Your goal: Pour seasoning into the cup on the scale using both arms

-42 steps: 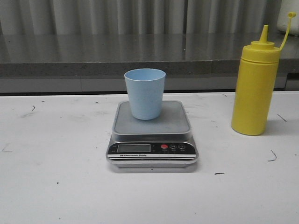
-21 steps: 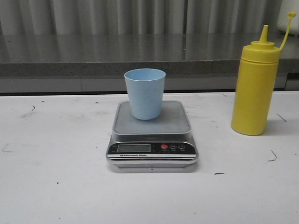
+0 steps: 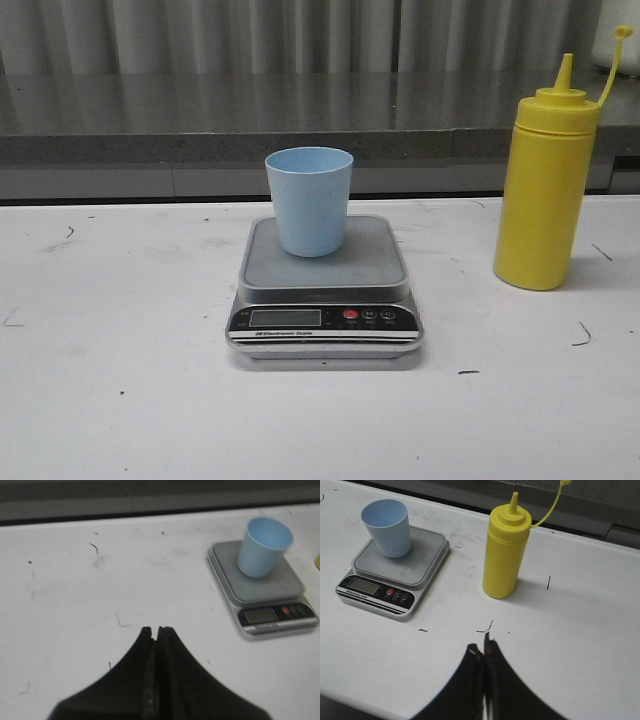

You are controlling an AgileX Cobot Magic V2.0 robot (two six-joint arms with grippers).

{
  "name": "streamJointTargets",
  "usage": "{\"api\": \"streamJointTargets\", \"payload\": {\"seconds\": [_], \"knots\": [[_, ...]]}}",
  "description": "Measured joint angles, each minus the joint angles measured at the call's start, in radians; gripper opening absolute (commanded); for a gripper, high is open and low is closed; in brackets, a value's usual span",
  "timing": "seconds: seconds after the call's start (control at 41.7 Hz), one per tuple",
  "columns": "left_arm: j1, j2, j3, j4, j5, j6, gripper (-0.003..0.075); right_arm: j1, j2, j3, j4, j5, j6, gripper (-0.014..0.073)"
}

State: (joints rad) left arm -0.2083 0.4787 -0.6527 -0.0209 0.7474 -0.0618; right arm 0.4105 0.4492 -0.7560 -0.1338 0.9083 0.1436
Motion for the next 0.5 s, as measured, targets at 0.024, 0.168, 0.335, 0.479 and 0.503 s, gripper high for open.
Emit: {"api": "streamJointTargets", "payload": {"seconds": [0.024,0.168,0.335,0.479,0.503], "knots": [[0.022,-0.023,0.027,0.0,-0.031,0.0,-0.002,0.0,0.0,0.0,-0.001,0.0,0.0,-0.012],[0.12,-0.206,0.256,0.0,-0.262,0.0,-0.002,0.0,0.0,0.0,-0.002,0.0,0.0,-0.012],[0.164,-0.386,0.488,0.0,-0.436,0.0,-0.002,0.0,0.0,0.0,-0.002,0.0,0.0,-0.012],[0.166,-0.475,0.631,0.0,-0.573,0.0,-0.002,0.0,0.0,0.0,-0.002,0.0,0.0,-0.012],[0.166,-0.482,0.65,0.0,-0.598,0.0,-0.002,0.0,0.0,0.0,-0.002,0.0,0.0,-0.012]]}}
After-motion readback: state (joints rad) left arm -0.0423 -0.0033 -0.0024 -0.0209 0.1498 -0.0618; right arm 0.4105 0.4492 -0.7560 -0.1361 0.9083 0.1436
